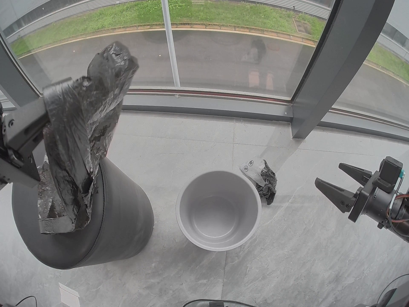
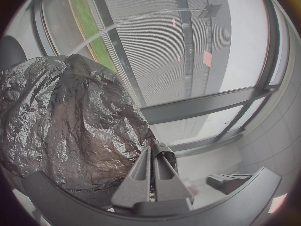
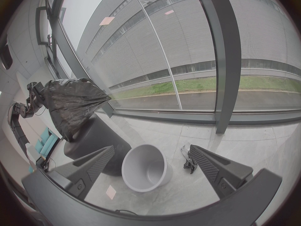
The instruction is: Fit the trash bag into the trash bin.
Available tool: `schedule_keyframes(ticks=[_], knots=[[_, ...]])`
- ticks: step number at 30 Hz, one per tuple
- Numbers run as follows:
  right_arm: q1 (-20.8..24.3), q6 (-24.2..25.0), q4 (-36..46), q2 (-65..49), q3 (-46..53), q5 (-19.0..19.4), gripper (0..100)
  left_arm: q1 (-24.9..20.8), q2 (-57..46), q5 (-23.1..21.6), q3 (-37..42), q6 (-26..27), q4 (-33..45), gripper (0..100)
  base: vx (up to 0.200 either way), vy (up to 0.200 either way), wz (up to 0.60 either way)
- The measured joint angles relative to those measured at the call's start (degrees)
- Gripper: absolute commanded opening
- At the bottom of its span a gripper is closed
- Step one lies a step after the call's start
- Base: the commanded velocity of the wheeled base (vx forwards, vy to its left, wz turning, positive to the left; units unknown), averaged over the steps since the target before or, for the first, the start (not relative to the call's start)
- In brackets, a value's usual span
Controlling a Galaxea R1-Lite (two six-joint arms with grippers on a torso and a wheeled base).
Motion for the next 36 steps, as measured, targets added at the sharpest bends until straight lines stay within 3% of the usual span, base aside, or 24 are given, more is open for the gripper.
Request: schedule_keyframes(ticks=[3,6,13,17,22,36], knots=[[1.63,0.72,-1.15,0.84,-2.06,-2.82,100,0.01,0.37,-4.11,-3.19,-2.6,0.11,0,0.0,0.0,0.0],[4.66,1.01,-1.8,2.63,-5.42,-7.33,100,-0.43,1.6,-4.27,-6.34,-3.91,0.27,0,0.0,0.0,0.0],[16.13,1.1,-2.3,9.61,-11.81,-15.1,100,-5.36,6.23,7.17,-12.68,-4.55,0.28,0,0.0,0.0,0.0],[21.7,1.12,-2.46,13.65,-13.67,-16.34,100,-9.4,9.24,12.59,-15.43,-3.64,0.27,0,0.0,0.0,0.0],[26.31,1.12,-2.52,17.09,-15.32,-16.87,100,-12.73,13.53,18.55,-18.22,1.39,0.24,0,0.0,0.0,0.0],[28.76,0.39,-2.82,25.54,-19.09,-17.02,100,-15.96,17.9,19.76,-20.96,3.67,0.28,0,0.0,0.0,0.0]])
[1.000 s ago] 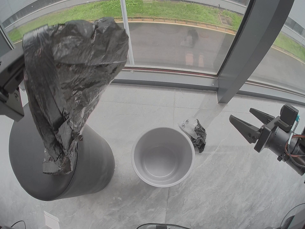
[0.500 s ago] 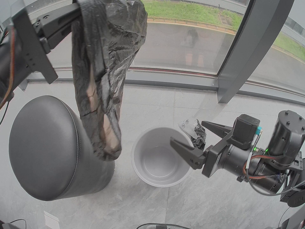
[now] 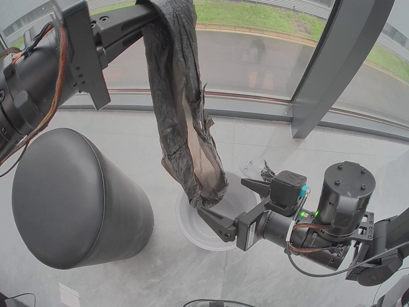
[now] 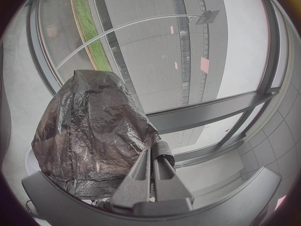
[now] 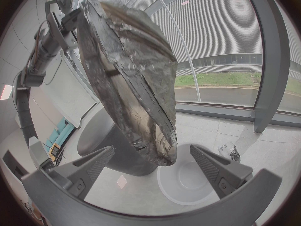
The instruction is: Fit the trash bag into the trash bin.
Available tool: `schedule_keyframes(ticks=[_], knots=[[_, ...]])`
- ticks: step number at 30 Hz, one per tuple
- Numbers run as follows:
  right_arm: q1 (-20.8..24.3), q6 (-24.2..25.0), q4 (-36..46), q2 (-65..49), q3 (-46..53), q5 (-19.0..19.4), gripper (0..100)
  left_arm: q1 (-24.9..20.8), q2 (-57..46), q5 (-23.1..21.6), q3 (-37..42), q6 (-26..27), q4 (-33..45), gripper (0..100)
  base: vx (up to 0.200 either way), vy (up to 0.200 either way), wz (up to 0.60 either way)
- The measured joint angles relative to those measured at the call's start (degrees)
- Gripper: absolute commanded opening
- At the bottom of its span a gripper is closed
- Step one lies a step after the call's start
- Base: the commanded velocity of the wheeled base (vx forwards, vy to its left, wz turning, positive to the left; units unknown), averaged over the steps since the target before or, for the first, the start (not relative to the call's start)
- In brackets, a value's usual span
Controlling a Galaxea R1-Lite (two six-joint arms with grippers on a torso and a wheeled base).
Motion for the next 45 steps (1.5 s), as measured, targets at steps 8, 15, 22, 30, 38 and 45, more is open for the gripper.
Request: schedule_keyframes(ticks=[8,15,22,30,38,45], knots=[[-2.4,-1.43,-1.62,4.46,-1.88,0.33,100,-2.41,-0.22,-0.4,0.23,-0.27,0.38,0,0.0,0.0,0.0],[-3.25,-2.24,-1.69,7.98,-4.3,0.17,100,-3.52,-0.54,-0.57,0.45,-0.41,0.38,0,0.0,0.0,0.0],[-3.8,-3.23,-1.67,11.48,-8.02,0.09,100,-3.74,-1.27,-0.68,0.65,-0.6,0.38,0,0.0,0.0,0.0],[-4.52,-6.95,-1.69,14.58,-12.02,-0.82,100,-3.74,-1.85,-0.74,0.72,-0.68,0.35,0,0.0,0.0,0.0],[-5.16,-8.56,-1.83,17.49,-15.09,-3.11,100,-3.74,-2.01,-0.74,0.74,-1.12,0.38,0,0.0,0.0,0.0],[-5.1,-10.28,-3.51,18.19,-15.41,-3.3,100,-3.74,-2.32,-0.74,0.74,-1.15,0.44,0,0.0,0.0,0.0]])
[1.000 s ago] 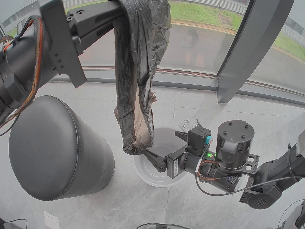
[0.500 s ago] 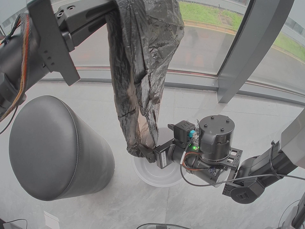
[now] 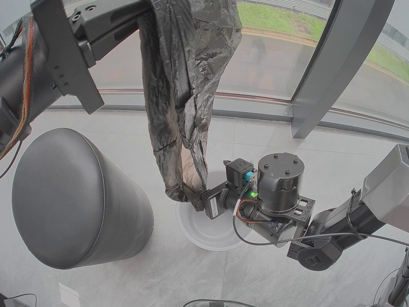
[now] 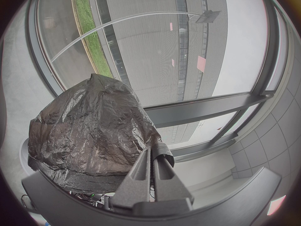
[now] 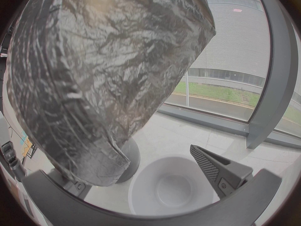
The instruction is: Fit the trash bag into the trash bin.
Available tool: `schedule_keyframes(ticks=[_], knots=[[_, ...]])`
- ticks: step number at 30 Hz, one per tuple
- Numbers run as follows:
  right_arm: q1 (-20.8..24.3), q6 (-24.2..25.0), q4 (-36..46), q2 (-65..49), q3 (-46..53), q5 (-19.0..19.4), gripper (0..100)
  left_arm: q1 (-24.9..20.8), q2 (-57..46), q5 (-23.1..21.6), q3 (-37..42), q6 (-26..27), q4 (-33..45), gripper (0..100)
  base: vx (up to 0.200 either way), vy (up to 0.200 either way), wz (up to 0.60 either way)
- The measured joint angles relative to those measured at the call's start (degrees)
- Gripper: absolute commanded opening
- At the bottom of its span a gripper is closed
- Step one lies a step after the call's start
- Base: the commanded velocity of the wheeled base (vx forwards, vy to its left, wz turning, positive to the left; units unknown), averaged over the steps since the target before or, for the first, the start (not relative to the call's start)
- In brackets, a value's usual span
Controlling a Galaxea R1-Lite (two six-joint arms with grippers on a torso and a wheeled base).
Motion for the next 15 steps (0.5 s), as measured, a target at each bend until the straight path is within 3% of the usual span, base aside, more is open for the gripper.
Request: schedule_keyframes(ticks=[7,8,15], knots=[[-0.04,-0.8,-2.54,0.3,0.1,0.05,100,0.0,-0.04,-0.77,0.3,-0.15,0.02,0,0.0,0.0,0.0],[0.02,-0.79,-2.57,0.35,0.1,0.02,0,0.0,-0.04,-0.84,0.32,-0.22,0.02,0,0.0,0.0,0.0],[0.29,-0.46,-2.86,0.41,0.35,0.11,0,0.05,-0.15,-0.87,0.45,-0.26,0.0,0,0.0,0.0,0.0]])
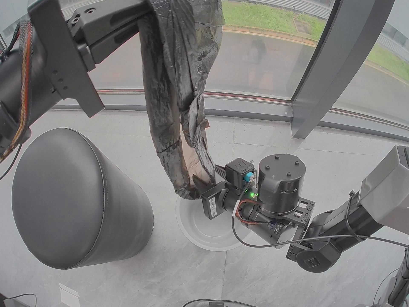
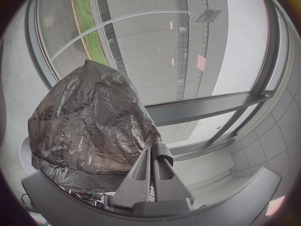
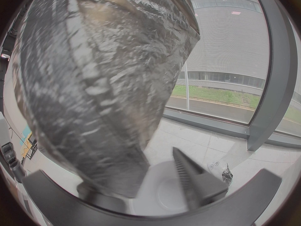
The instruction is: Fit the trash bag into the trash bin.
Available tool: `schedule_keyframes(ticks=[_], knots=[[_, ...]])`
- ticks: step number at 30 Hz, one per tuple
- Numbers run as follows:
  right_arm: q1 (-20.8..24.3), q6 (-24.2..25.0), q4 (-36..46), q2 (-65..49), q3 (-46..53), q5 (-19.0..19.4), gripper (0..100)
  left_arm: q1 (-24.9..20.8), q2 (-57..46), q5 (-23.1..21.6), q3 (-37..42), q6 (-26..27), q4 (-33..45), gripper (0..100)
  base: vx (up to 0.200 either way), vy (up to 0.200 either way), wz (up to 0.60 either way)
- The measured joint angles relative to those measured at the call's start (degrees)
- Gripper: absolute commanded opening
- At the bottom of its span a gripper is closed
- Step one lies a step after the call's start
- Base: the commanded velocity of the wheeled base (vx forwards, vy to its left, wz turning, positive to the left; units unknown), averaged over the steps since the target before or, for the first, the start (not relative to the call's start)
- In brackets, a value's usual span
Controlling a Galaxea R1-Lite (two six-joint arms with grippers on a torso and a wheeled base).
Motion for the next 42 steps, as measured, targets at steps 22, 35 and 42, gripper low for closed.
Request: schedule_keyframes(ticks=[22,35,42], knots=[[-0.82,0.38,15.57,-13.65,15.69,9.35,0,3.89,-0.35,-1.91,4.82,0.72,-0.67,0,0.0,0.0,0.0],[-7.72,15.04,46.75,-32.45,13.25,42.94,0,11.84,1.85,-5.89,17.36,2.19,-9.01,0,0.0,0.0,0.0],[-11.13,24.02,50.96,-36.34,11.43,56.81,0,13.43,5.11,-13.2,24.04,1.13,-18.76,0,0.0,0.0,0.0]])
